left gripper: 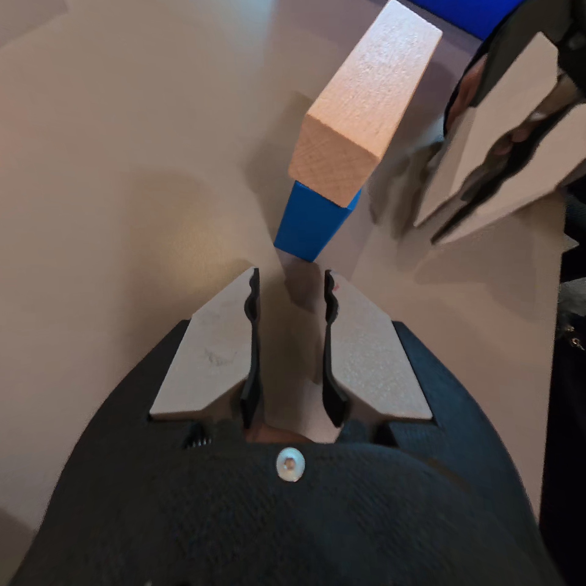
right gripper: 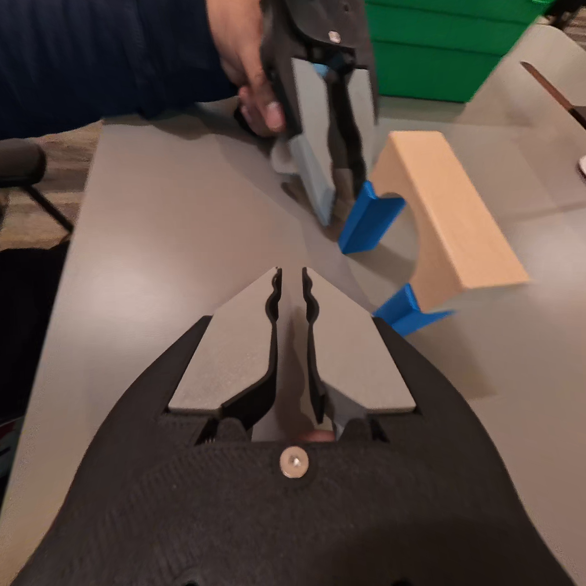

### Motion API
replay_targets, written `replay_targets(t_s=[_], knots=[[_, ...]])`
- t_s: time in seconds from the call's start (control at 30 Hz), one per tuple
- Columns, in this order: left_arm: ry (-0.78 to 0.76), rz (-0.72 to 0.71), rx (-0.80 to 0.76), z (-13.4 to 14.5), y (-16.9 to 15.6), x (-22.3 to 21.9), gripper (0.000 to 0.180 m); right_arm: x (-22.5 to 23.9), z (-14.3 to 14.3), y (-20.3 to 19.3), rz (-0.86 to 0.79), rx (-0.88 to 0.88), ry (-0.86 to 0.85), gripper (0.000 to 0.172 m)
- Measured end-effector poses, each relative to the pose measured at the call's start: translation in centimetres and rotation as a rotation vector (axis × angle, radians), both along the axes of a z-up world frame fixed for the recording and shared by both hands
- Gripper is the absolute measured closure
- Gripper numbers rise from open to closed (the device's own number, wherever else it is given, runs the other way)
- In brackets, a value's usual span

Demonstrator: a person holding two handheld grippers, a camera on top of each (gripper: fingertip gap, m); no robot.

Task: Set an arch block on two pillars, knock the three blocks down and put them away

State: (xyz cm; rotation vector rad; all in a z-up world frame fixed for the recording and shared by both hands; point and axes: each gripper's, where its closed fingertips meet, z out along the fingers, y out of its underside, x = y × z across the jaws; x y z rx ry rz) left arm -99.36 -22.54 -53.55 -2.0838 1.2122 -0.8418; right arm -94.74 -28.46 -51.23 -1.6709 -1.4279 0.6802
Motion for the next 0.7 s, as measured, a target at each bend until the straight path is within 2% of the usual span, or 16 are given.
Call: replay_targets(t_s=[0.1,0.13,0.2,0.27,0.37,0.43,0.5,0.57,0.63,0.7], knots=[[-0.006,-0.003,-0.015,0.0,-0.3,-0.4,0.144,1.1,0.3,2.6,-0.140,0.024,0.011,0.163],[-0.006,-0.005,-0.017,0.0,-0.4,-0.5,0.145,2.0,0.4,4.4,-0.241,0.056,0.006,0.171],[-0.010,0.000,-0.023,0.0,-0.4,-0.8,0.146,4.5,0.5,7.6,-0.445,0.129,-0.031,0.172],[-0.016,0.019,-0.033,0.1,-0.3,-1.0,0.147,4.2,0.4,7.2,-0.398,0.131,-0.036,0.169],[-0.025,0.050,-0.046,0.1,0.1,-1.2,0.147,0.2,0.9,1.8,-0.053,0.067,0.039,0.172],[-0.033,0.070,-0.059,0.1,0.4,-1.4,0.147,-2.0,1.6,0.6,0.008,0.097,0.079,0.172],[-0.041,0.092,-0.073,0.1,0.7,-1.5,0.149,-4.1,2.0,1.5,-0.027,0.139,0.096,0.172],[-0.048,0.109,-0.084,0.1,0.9,-1.7,0.149,-5.2,1.2,3.6,-0.113,0.131,0.043,0.172],[-0.052,0.122,-0.091,0.1,1.1,-1.9,0.150,-4.3,0.1,6.7,-0.289,0.152,-0.051,0.172],[-0.053,0.125,-0.094,0.1,1.1,-2.1,0.150,-2.8,-0.2,8.2,-0.382,0.215,-0.120,0.167]])
